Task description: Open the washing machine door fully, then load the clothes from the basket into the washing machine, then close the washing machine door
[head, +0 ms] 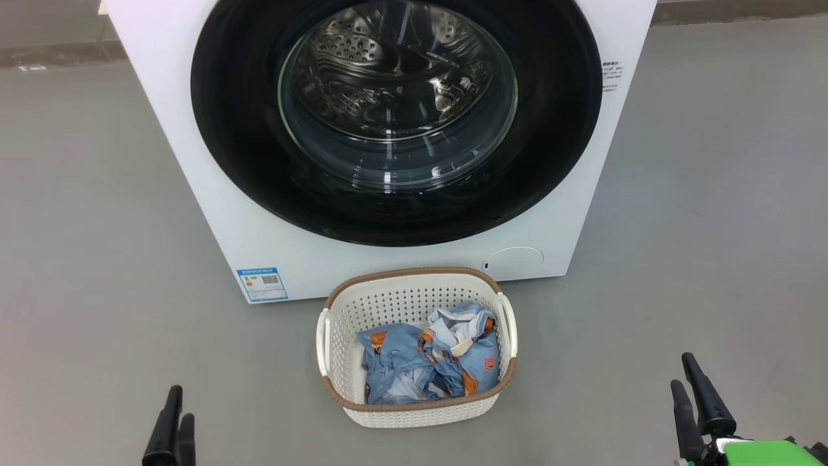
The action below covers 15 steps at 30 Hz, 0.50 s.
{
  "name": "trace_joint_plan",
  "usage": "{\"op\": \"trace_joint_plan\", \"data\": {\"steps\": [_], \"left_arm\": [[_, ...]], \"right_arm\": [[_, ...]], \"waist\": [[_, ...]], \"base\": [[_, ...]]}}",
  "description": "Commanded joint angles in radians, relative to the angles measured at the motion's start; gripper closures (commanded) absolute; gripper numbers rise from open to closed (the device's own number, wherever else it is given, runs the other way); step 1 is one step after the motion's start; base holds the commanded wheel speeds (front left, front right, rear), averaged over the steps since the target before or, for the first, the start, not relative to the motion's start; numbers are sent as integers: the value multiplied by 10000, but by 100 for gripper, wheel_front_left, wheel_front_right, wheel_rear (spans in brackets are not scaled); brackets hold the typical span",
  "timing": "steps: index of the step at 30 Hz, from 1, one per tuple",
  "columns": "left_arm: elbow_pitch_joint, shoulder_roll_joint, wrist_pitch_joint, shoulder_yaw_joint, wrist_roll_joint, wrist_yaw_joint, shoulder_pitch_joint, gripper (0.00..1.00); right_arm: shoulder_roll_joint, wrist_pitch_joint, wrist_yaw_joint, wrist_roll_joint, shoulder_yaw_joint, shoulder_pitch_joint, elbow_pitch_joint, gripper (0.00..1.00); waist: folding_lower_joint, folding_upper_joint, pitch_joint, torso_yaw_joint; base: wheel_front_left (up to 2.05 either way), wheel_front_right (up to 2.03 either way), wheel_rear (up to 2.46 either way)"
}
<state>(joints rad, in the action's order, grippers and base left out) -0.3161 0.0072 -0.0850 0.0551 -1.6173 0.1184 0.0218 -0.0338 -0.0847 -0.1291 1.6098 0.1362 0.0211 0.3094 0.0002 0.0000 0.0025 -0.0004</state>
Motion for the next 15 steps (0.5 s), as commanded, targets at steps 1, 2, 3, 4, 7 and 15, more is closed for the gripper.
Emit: {"op": "trace_joint_plan", "data": {"steps": [1,2,3,4,7,15], "left_arm": [[338,163,100,-15,85,15,383,0],[353,165,123,-32,91,16,394,0],[368,168,146,-48,98,17,405,0],[382,171,170,-65,104,18,416,0],[423,179,242,-113,121,21,447,0],[538,215,447,-247,186,28,531,0]], "right_arm": [[-129,88,-2,-143,-24,276,-332,0],[-137,110,-2,-153,-29,277,-355,0],[-146,132,-2,-163,-34,278,-377,0],[-154,154,-2,-173,-40,279,-399,0],[-182,224,-2,-201,-57,279,-464,0],[-286,434,-3,-344,-137,280,-601,0]], "waist": [[-1,0,3,1],[-2,0,3,1],[-2,0,2,1],[-2,0,1,1],[-2,0,-1,2],[-2,0,-12,8]], "base": [[0,0,0],[0,0,0],[0,0,0],[0,0,0],[0,0,0],[0,0,0]]}}
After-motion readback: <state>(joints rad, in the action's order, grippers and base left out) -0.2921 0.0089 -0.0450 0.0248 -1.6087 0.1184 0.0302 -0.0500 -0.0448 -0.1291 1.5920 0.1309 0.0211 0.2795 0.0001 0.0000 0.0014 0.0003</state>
